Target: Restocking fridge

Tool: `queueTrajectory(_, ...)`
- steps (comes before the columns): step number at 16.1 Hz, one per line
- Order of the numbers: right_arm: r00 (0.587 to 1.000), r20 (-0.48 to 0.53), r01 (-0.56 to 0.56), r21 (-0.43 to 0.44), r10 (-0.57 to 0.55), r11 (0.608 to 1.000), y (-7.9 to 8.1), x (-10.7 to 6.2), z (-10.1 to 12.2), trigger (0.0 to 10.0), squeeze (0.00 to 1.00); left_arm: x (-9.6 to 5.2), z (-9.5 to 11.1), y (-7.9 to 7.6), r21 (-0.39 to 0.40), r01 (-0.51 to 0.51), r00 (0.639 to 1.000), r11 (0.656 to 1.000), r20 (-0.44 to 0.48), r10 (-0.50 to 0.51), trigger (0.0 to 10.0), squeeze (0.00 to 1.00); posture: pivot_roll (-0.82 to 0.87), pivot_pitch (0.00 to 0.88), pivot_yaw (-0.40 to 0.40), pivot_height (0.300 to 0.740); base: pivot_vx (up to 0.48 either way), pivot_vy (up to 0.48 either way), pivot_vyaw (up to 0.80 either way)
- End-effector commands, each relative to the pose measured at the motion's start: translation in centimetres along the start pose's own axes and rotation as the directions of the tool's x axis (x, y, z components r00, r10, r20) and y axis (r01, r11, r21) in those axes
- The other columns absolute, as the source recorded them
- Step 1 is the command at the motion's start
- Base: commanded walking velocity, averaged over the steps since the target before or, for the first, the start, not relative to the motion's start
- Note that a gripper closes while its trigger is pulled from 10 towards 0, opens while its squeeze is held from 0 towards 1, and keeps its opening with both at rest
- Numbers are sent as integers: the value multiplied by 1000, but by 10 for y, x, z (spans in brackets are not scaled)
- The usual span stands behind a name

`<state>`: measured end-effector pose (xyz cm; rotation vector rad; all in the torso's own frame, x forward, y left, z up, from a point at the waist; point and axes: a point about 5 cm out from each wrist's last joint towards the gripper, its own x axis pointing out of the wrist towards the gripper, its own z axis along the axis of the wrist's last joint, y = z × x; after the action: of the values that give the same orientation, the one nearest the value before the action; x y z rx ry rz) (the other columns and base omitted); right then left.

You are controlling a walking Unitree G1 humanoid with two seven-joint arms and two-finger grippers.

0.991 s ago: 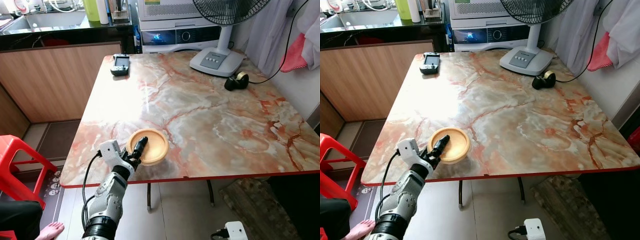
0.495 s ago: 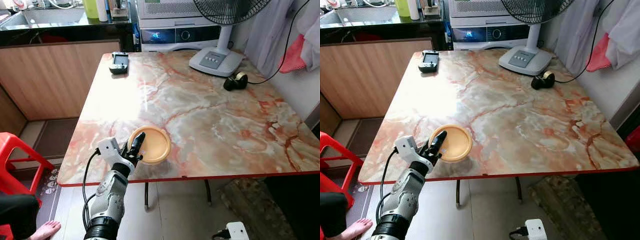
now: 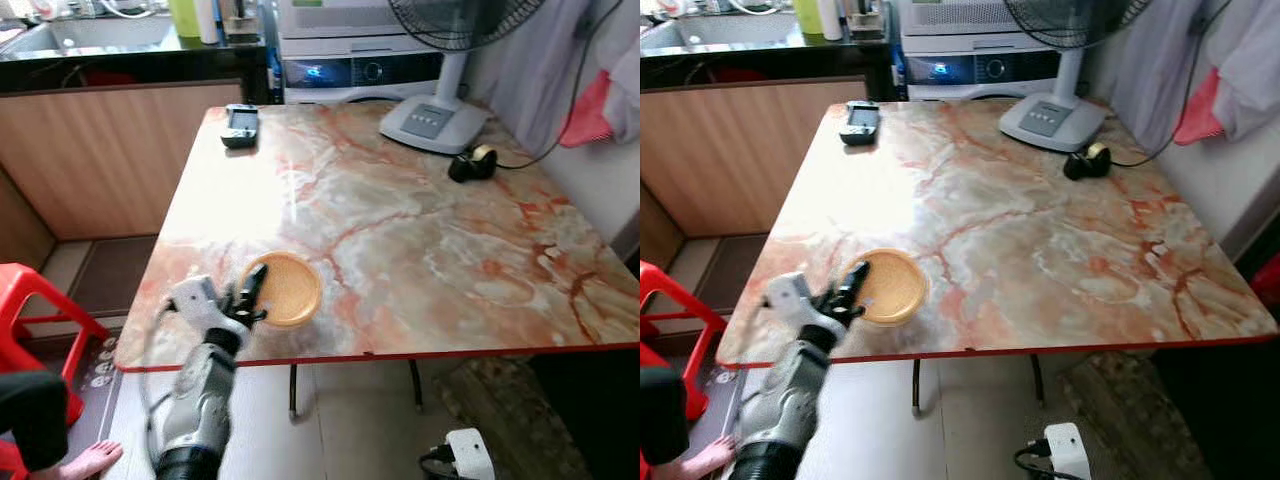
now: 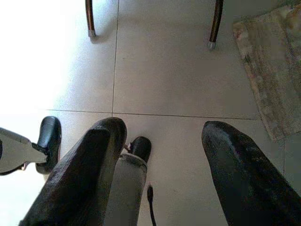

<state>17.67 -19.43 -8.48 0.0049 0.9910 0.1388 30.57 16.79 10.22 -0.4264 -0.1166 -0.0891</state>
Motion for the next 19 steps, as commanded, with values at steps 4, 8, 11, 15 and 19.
queueTrajectory(4,1000,23,16,13,-17,1000,3,3,14,10000,0,1,45,3,195,-55,983,979,184,19,10000,0,84,0,-31,740,0,0,0)
queueTrajectory(8,998,37,49,-4,-49,999,0,4,23,10000,0,0,35,-10,445,-54,993,894,118,2,10000,0,47,0,9,740,0,0,0)
queueTrajectory(11,994,53,95,88,-100,992,-8,2,22,10000,0,-6,23,-11,580,-33,996,814,85,-20,10000,0,-10,0,53,740,0,0,0)
queueTrajectory(15,991,82,93,142,-105,986,-7,3,28,10000,0,11,48,-21,626,-76,982,776,181,-50,10000,0,-40,0,51,740,0,0,0)
queueTrajectory(19,988,106,97,146,-113,985,-4,5,42,10000,0,21,53,-25,609,-119,973,784,227,-29,10000,0,-21,0,44,740,0,0,0)
